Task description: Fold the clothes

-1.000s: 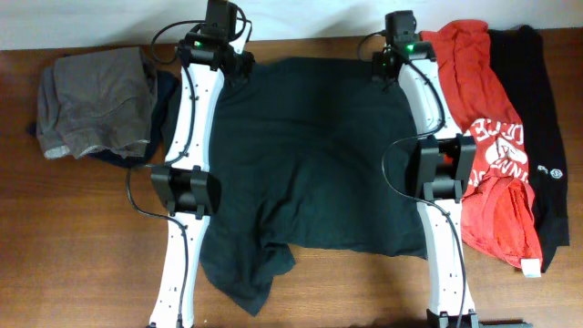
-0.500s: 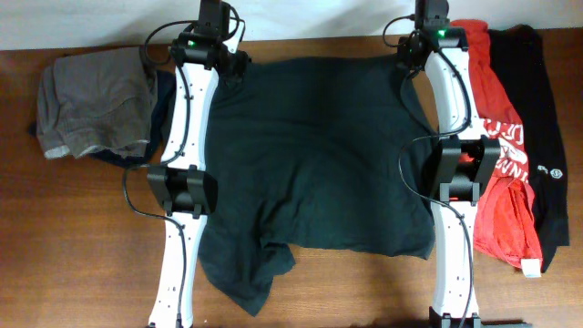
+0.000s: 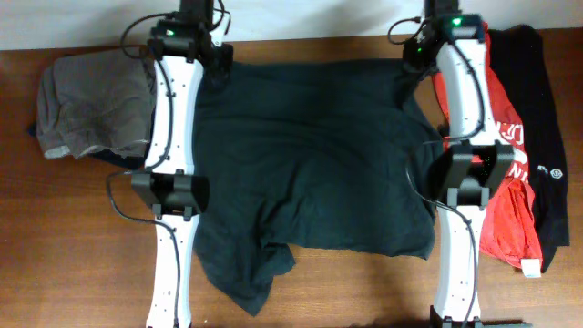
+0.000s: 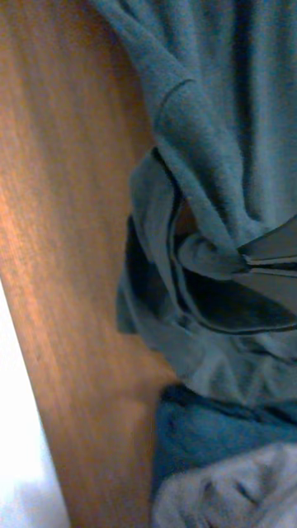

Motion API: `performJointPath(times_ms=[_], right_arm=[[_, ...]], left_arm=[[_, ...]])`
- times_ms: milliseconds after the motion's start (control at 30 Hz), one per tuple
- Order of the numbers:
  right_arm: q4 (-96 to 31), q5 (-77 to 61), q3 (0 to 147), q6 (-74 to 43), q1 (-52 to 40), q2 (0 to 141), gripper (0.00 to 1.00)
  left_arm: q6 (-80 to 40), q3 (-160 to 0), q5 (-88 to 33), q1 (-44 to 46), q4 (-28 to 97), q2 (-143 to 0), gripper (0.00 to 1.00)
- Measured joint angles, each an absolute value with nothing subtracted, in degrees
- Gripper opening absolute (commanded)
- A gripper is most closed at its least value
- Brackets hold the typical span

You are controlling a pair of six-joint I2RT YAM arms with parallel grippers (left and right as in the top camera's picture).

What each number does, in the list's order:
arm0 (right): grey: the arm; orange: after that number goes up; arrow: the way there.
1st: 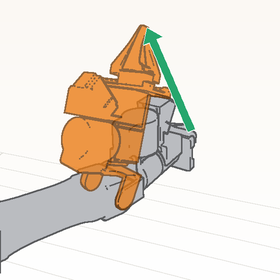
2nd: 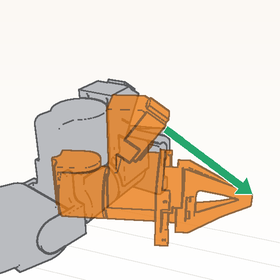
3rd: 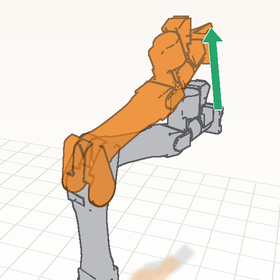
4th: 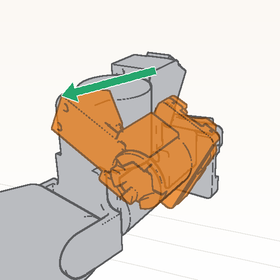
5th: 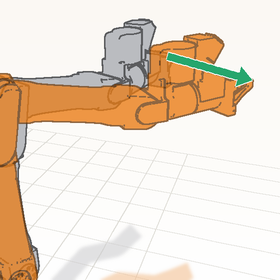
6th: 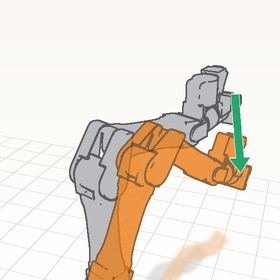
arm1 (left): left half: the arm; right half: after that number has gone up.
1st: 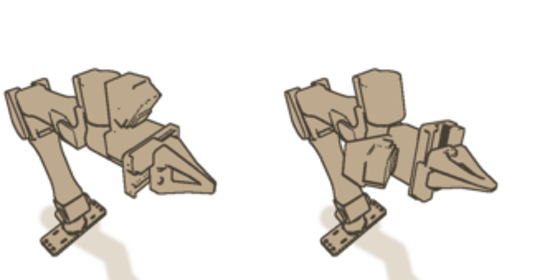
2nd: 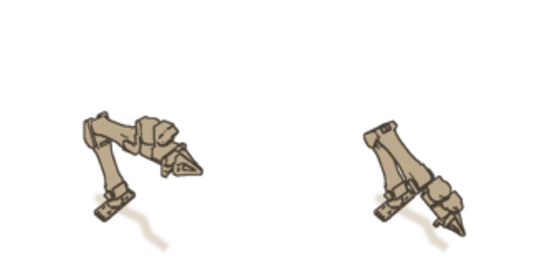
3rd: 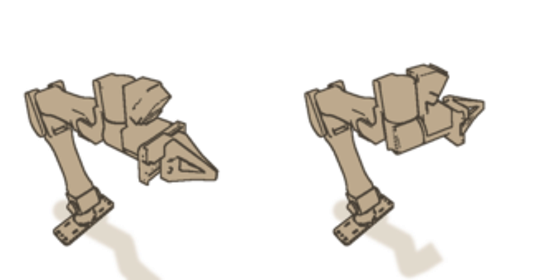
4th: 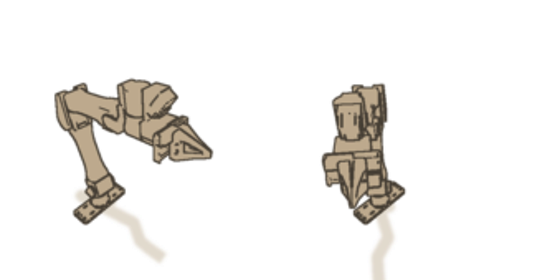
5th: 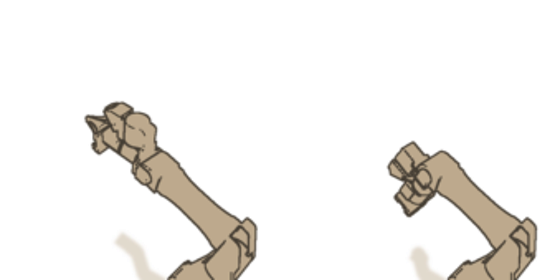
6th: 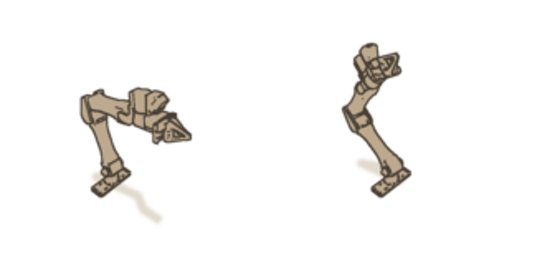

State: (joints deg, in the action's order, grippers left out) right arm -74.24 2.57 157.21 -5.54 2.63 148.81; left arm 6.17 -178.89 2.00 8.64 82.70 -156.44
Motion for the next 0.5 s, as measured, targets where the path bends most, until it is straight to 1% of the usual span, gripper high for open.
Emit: performJointPath(times_ms=[200, 333, 500], right_arm=[[-85.4, 0.0, 159.0, -5.0, 5.4, 141.4, 0.04], [-91.7, -0.4, 159.2, -4.3, 7.8, 140.1, 0.04], [-94.9, -1.1, 159.2, -4.2, 9.8, 140.2, 0.04]], left_arm=[[6.2, -179.1, 2.0, 8.6, 89.3, -153.8, 0.01], [6.2, -179.0, 3.1, 8.3, 93.8, -153.8, 0.01], [6.2, -179.0, 4.6, 6.6, 96.6, -153.8, 0.02]])
